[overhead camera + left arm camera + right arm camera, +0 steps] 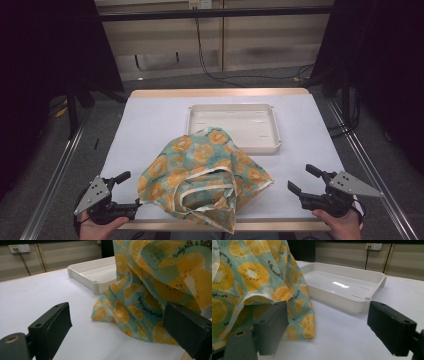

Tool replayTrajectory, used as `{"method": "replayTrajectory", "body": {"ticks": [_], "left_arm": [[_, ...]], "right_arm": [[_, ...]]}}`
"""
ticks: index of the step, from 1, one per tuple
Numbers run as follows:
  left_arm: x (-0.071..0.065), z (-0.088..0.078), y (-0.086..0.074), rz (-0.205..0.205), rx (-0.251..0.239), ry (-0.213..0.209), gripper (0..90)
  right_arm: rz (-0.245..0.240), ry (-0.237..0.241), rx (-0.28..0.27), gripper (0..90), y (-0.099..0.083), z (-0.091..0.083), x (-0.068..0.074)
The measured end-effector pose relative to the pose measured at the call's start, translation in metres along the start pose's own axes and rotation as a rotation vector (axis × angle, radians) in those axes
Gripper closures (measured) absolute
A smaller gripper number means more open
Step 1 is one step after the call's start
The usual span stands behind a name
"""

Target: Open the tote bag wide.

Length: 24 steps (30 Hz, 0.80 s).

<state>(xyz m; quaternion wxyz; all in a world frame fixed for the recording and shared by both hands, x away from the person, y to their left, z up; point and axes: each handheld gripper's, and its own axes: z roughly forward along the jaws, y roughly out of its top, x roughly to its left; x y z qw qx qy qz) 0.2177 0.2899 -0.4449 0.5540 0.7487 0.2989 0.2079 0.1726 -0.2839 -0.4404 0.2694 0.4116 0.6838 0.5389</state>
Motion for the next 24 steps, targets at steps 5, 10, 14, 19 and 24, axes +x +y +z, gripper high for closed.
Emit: {"method": "replayTrajectory", "body": {"ticks": [5, 10, 14, 19, 24], "left_arm": [[-0.001, 0.003, 0.001, -0.008, 0.020, -0.008, 8.0], [-0.004, 0.006, 0.003, -0.002, 0.021, -0.017, 8.2], [-0.004, 0.006, 0.003, 0.002, 0.018, -0.027, 12.3], [-0.010, 0.003, 0.005, 0.008, 0.025, -0.031, 16.6], [-0.016, 0.001, 0.008, 0.027, 0.013, -0.067, 22.4]], "right_arm": [[0.028, 0.019, -0.009, 20.8, 0.001, 0.002, 0.002], [0.019, 0.053, 0.001, 22.0, 0.001, 0.002, 0.003], [-0.023, 0.084, -0.015, 27.7, 0.005, 0.004, 0.007], [-0.026, 0.124, -0.004, 34.4, 0.011, 0.009, 0.013], [-0.036, 0.183, -0.003, 44.6, 0.018, 0.012, 0.023]]}}
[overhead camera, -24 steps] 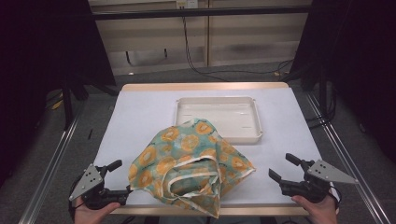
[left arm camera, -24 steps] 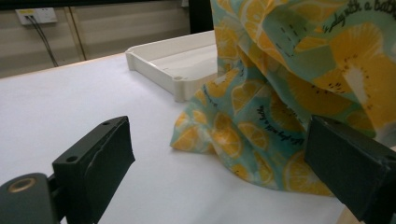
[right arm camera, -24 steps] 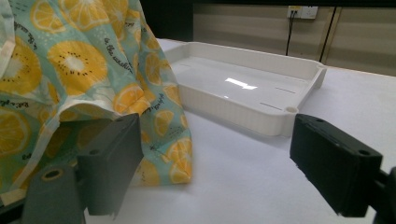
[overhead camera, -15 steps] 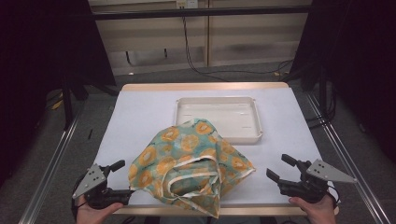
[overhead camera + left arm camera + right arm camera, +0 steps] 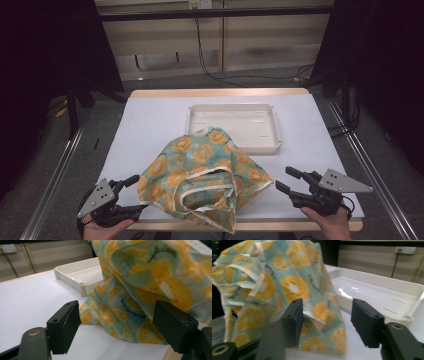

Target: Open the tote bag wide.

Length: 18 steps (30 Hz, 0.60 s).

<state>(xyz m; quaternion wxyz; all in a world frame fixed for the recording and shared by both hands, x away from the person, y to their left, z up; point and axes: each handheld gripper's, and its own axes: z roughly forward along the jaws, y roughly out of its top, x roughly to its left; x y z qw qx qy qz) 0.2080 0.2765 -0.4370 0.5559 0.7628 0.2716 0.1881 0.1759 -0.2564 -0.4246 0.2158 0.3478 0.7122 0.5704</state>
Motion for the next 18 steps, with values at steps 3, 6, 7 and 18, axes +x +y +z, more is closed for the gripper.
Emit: {"method": "replayTrajectory", "body": {"ticks": [3, 6, 7, 18], "left_arm": [[-0.002, -0.001, 0.001, 0.011, -0.004, -0.024, 26.1], [-0.008, -0.002, 0.005, 0.015, -0.024, -0.060, 30.1], [-0.011, -0.003, 0.008, 0.030, -0.031, -0.066, 31.9], [-0.022, 0.003, 0.030, 0.077, -0.062, -0.155, 39.4]], "right_arm": [[-0.012, 0.028, 0.007, 49.0, 0.003, 0.004, 0.005], [-0.041, 0.088, 0.020, 55.9, 0.006, 0.014, 0.016], [-0.050, 0.101, 0.028, 57.1, 0.006, 0.017, 0.019], [-0.106, 0.201, 0.050, 44.8, 0.020, 0.046, 0.036]]}}
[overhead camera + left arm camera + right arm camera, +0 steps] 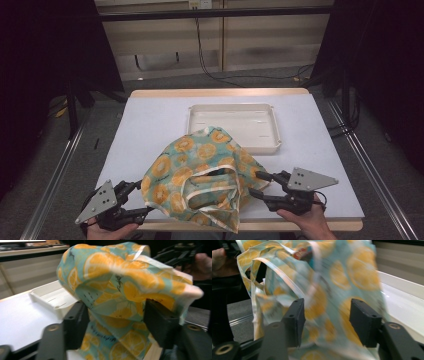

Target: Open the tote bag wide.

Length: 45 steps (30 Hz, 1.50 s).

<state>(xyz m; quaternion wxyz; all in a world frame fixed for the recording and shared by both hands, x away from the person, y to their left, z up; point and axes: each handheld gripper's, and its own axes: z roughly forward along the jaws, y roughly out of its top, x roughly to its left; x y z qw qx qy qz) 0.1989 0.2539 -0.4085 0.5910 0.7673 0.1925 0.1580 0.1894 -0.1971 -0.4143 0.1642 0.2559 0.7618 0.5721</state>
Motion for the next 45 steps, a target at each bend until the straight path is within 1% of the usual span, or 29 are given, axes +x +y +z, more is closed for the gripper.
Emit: {"method": "replayTrajectory", "body": {"ticks": [1, 2, 3, 4, 6, 8, 9, 10, 12, 13, 14, 15, 17, 19, 20, 21, 22, 23, 28, 31, 32, 33, 34, 36, 38, 41, 42, 43, 45], "left_arm": [[0.000, 0.002, 0.001, -0.010, -0.006, -0.012, 44.4], [0.004, 0.004, 0.002, -0.019, 0.005, -0.034, 56.9], [0.004, 0.004, 0.002, -0.019, 0.005, -0.034, 63.0], [0.006, 0.006, 0.001, -0.043, 0.022, -0.058, 68.5], [0.007, 0.006, 0.000, -0.051, 0.030, -0.069, 77.7], [0.009, 0.007, -0.002, -0.052, 0.052, -0.078, 79.8], [0.009, 0.008, -0.003, -0.062, 0.054, -0.081, 82.3], [0.010, 0.008, -0.004, -0.066, 0.055, -0.082, 82.3], [0.012, 0.008, -0.005, -0.077, 0.050, -0.097, 82.1], [0.012, 0.008, -0.006, -0.073, 0.053, -0.091, 77.6], [0.011, 0.009, -0.006, -0.078, 0.056, -0.075, 74.7], [0.011, 0.009, -0.006, -0.078, 0.056, -0.075, 72.2], [0.012, 0.008, -0.007, -0.064, 0.067, -0.062, 68.7], [0.011, 0.007, -0.008, -0.075, 0.059, -0.058, 57.1], [0.011, 0.007, -0.009, -0.072, 0.055, -0.053, 57.1], [0.010, 0.006, -0.011, -0.066, 0.057, -0.037, 44.9], [0.010, 0.006, -0.011, -0.066, 0.057, -0.037, 42.4], [0.007, 0.006, -0.012, -0.039, 0.065, -0.037, 38.6], [-0.002, 0.000, -0.013, -0.039, 0.064, -0.058, 31.9], [-0.007, -0.007, -0.014, -0.041, 0.045, -0.059, 28.8], [-0.008, -0.009, -0.011, -0.041, 0.028, -0.062, 27.3], [-0.008, -0.009, -0.011, -0.041, 0.028, -0.062, 27.1], [-0.009, -0.011, -0.006, -0.033, 0.010, -0.076, 26.6], [-0.011, -0.011, -0.004, -0.027, 0.001, -0.075, 26.1], [-0.014, -0.013, 0.000, -0.019, -0.011, -0.094, 24.7], [-0.016, -0.011, 0.002, 0.002, -0.006, -0.086, 22.0], [-0.017, -0.010, 0.003, 0.001, 0.005, -0.084, 21.6], [-0.016, -0.009, 0.004, 0.001, 0.005, -0.098, 21.6], [-0.016, -0.005, 0.007, 0.006, 0.003, -0.091, 21.6]], "right_arm": [[-0.006, 0.014, -0.004, 43.4, 0.002, 0.005, 0.001], [-0.017, 0.031, -0.002, 42.3, 0.007, 0.013, 0.003], [-0.017, 0.031, -0.002, 42.3, 0.007, 0.013, 0.003], [-0.021, 0.049, -0.002, 41.6, 0.010, 0.021, 0.003], [-0.024, 0.062, -0.008, 42.0, 0.013, 0.029, 0.003], [-0.021, 0.063, -0.010, 42.5, 0.014, 0.032, 0.002], [-0.021, 0.064, -0.012, 49.6, 0.016, 0.038, 0.000], [-0.021, 0.064, -0.012, 49.6, 0.016, 0.038, 0.000], [-0.018, 0.074, -0.013, 57.8, 0.017, 0.042, -0.002], [-0.011, 0.091, -0.011, 70.4, 0.018, 0.045, -0.003], [-0.007, 0.096, -0.006, 77.4, 0.018, 0.046, -0.004], [-0.007, 0.096, -0.006, 77.4, 0.018, 0.046, -0.004], [0.002, 0.111, -0.004, 90.0, 0.020, 0.047, -0.006], [0.018, 0.112, -0.007, 90.0, 0.023, 0.045, -0.007], [0.013, 0.111, -0.007, 90.0, 0.025, 0.044, -0.008], [0.033, 0.110, -0.030, 90.0, 0.030, 0.042, -0.013], [0.038, 0.105, -0.040, 90.0, 0.033, 0.041, -0.017], [0.040, 0.092, -0.043, 90.0, 0.037, 0.040, -0.020], [0.037, 0.089, -0.058, 90.0, 0.042, 0.040, -0.024], [0.020, 0.072, -0.056, 69.9, 0.039, 0.040, -0.019], [0.019, 0.051, -0.050, 58.9, 0.038, 0.039, -0.017], [0.019, 0.051, -0.050, 58.9, 0.038, 0.039, -0.017], [0.017, 0.060, -0.052, 51.4, 0.036, 0.040, -0.016], [0.014, 0.050, -0.045, 48.9, 0.037, 0.039, -0.015], [-0.005, 0.071, -0.048, 46.7, 0.038, 0.041, -0.010], [-0.017, 0.051, -0.030, 46.8, 0.039, 0.045, -0.007], [-0.015, 0.032, -0.010, 59.6, 0.039, 0.051, -0.009], [-0.015, 0.032, -0.010, 59.6, 0.039, 0.051, -0.009], [-0.007, 0.052, -0.017, 82.8, 0.039, 0.054, -0.014]]}}
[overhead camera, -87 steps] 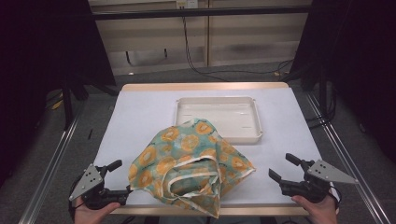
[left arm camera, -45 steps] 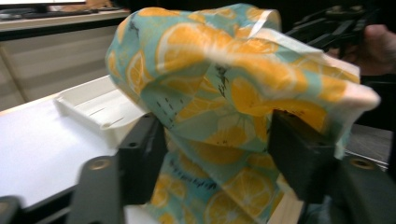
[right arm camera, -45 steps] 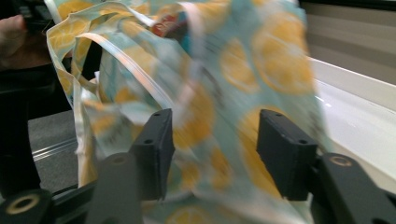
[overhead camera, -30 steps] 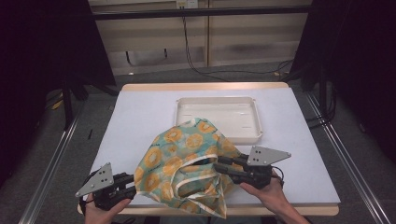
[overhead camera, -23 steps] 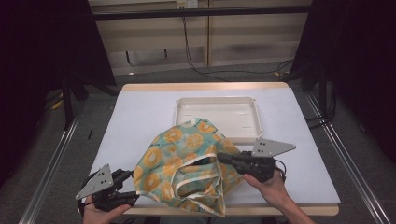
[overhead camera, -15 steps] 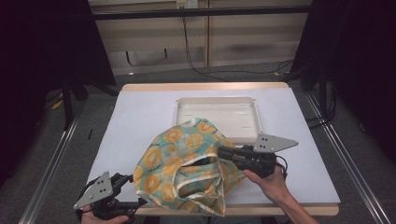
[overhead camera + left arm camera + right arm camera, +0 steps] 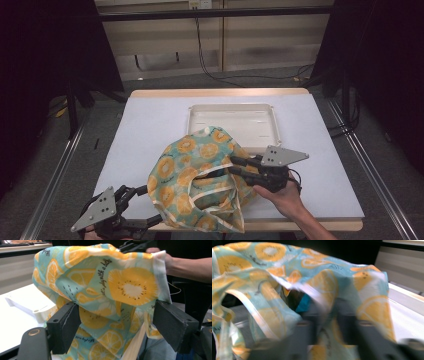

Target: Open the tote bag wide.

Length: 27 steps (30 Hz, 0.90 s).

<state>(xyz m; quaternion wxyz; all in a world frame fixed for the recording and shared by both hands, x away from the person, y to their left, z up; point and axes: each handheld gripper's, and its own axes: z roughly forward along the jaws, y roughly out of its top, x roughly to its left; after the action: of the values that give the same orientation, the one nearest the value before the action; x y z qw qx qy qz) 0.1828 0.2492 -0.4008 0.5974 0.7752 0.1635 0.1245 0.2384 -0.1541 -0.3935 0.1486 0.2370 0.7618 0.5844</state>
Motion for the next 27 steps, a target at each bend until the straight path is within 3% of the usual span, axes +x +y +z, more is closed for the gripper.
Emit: {"method": "replayTrajectory", "body": {"ticks": [1, 4, 8, 9, 16, 25, 26, 27], "left_arm": [[0.001, 0.001, 0.005, 0.006, 0.000, -0.020, 20.5], [0.001, 0.002, 0.010, 0.021, -0.002, -0.021, 19.5], [0.001, 0.005, 0.017, 0.023, -0.021, -0.019, 18.9], [0.003, 0.008, 0.020, 0.022, -0.013, -0.002, 18.7], [0.013, 0.008, 0.023, 0.009, -0.002, 0.011, 24.1], [0.014, -0.004, 0.037, 0.016, -0.032, 0.007, 33.4], [0.016, -0.004, 0.040, 0.012, -0.041, -0.024, 34.3], [0.016, -0.003, 0.042, 0.017, -0.041, -0.026, 34.8]], "right_arm": [[0.011, 0.022, -0.020, 90.0, 0.002, 0.000, -0.004], [0.002, 0.015, -0.020, 90.0, 0.007, -0.001, -0.007], [0.006, 0.007, -0.064, 90.0, 0.025, -0.008, -0.013], [0.005, 0.002, -0.084, 90.0, 0.035, -0.010, -0.018], [0.010, -0.027, -0.122, 90.0, 0.058, -0.007, -0.038], [0.029, -0.050, -0.132, 90.0, 0.080, 0.021, -0.061], [0.031, -0.047, -0.134, 90.0, 0.081, 0.025, -0.062], [0.033, -0.050, -0.127, 90.0, 0.080, 0.029, -0.063]]}}
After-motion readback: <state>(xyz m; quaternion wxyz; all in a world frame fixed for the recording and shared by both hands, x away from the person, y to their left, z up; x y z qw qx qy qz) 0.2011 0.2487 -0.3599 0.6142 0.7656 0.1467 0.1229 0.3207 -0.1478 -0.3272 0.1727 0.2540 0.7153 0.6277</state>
